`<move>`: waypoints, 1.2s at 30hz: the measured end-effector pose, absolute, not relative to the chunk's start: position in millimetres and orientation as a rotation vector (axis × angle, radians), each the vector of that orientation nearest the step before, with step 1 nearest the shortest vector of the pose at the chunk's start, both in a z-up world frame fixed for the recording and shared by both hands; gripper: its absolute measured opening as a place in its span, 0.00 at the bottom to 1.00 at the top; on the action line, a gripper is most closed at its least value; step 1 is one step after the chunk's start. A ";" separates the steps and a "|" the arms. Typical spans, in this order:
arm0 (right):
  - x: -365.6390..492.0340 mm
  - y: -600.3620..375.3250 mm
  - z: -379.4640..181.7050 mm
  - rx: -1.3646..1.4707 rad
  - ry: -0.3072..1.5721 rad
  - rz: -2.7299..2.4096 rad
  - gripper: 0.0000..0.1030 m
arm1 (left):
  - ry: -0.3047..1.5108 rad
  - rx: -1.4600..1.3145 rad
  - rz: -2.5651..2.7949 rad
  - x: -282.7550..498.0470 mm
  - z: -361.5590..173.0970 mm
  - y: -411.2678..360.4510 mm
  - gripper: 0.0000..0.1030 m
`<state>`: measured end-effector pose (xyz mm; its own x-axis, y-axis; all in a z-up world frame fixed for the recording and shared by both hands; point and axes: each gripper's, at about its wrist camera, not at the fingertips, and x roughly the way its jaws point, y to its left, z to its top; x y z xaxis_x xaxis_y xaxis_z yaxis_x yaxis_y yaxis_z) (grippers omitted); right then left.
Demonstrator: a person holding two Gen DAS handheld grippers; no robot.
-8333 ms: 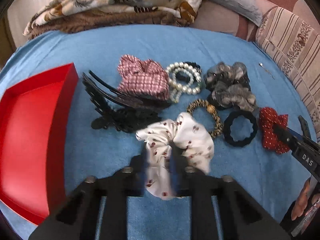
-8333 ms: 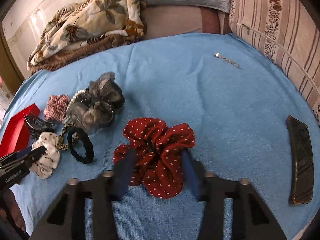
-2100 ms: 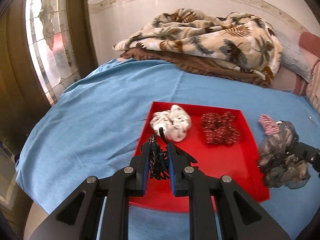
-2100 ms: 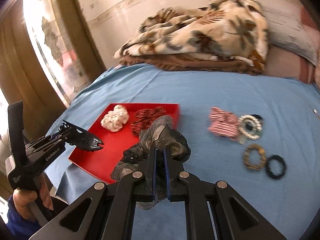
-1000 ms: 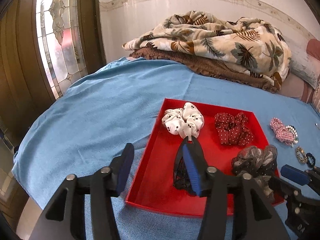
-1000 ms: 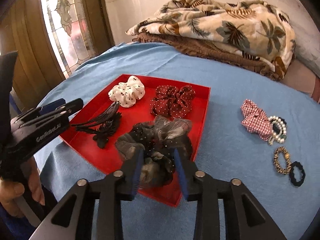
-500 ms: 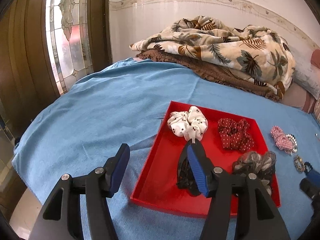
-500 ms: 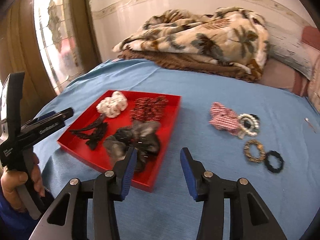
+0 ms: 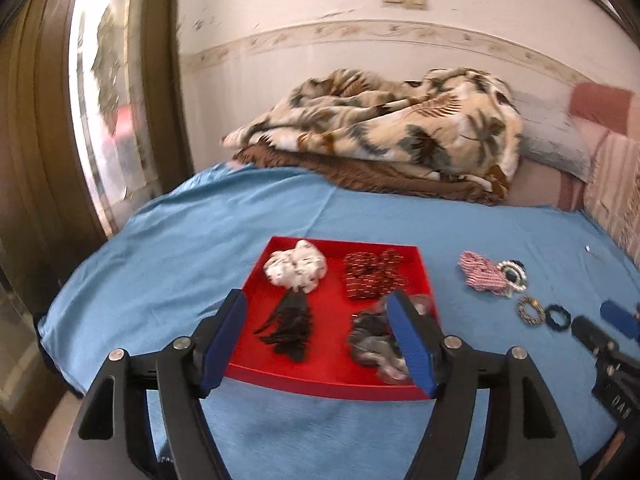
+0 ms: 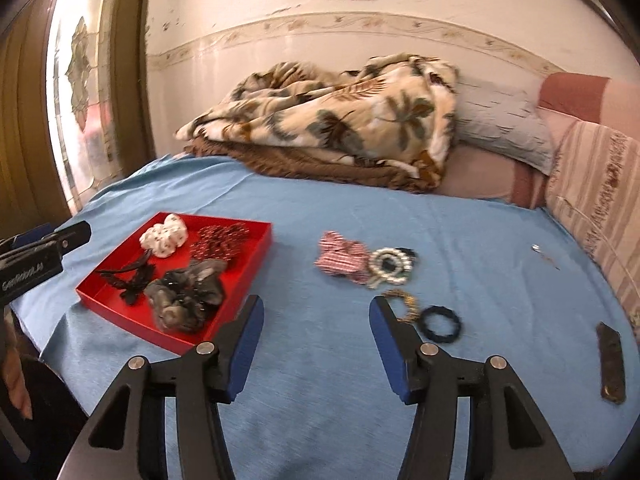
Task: Organize jewelry
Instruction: 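Lift both open tools away from the red tray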
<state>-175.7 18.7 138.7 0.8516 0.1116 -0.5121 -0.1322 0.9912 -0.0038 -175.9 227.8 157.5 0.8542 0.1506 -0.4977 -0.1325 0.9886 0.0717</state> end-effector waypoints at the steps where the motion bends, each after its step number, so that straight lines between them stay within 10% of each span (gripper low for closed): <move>1: -178.8 13.7 140.4 -0.034 0.529 0.120 0.58 | 0.519 0.061 0.145 -179.4 158.3 218.6 0.70; 36: -261.4 -32.6 203.8 -0.075 0.304 0.029 0.80 | 0.366 0.006 0.072 -252.2 211.8 175.9 0.95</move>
<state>-261.4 -32.6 203.8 0.9537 0.0177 -0.3004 -0.0403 0.9968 -0.0694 -252.2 175.9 211.8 0.9313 0.0718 -0.3572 -0.0697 0.9974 0.0189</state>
